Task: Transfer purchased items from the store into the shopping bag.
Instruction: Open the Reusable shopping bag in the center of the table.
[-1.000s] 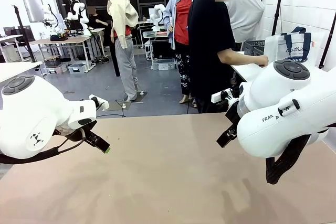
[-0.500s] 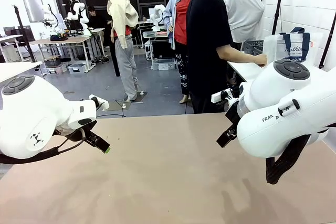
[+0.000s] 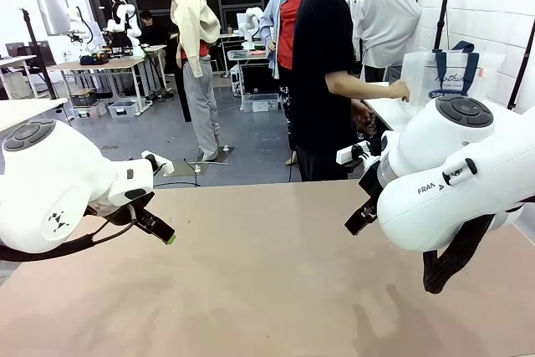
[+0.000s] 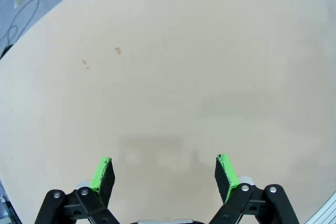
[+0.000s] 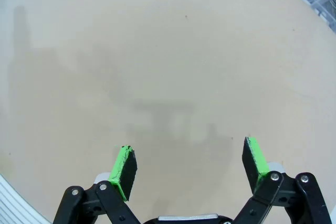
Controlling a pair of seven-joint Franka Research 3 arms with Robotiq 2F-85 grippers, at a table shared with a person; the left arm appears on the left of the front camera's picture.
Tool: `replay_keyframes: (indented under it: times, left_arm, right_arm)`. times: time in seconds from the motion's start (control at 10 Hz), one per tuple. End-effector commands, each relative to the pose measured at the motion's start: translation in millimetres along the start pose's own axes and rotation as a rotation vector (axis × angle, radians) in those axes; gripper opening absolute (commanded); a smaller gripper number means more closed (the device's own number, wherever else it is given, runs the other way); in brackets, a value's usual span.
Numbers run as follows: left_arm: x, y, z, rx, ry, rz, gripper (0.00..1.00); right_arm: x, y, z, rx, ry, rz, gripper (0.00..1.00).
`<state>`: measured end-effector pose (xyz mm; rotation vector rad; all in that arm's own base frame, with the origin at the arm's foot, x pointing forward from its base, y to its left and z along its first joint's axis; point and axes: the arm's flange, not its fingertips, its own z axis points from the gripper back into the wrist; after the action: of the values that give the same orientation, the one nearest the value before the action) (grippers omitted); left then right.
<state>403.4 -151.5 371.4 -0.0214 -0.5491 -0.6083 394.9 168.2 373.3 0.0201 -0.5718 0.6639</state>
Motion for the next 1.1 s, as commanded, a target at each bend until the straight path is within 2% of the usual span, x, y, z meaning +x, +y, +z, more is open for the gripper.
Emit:
replay_keyframes:
  times: [0.0, 1.0]
  left_arm:
    - [-0.2, 0.7, 0.0, 0.000, 0.000, 0.002, 1.00]
    - [-0.2, 0.7, 0.0, 0.000, 0.000, 0.002, 1.00]
  right_arm:
    - [0.0, -0.1, 0.0, 0.000, 0.000, 0.000, 1.00]
    - [0.0, -0.1, 0.0, 0.000, 0.000, 0.000, 1.00]
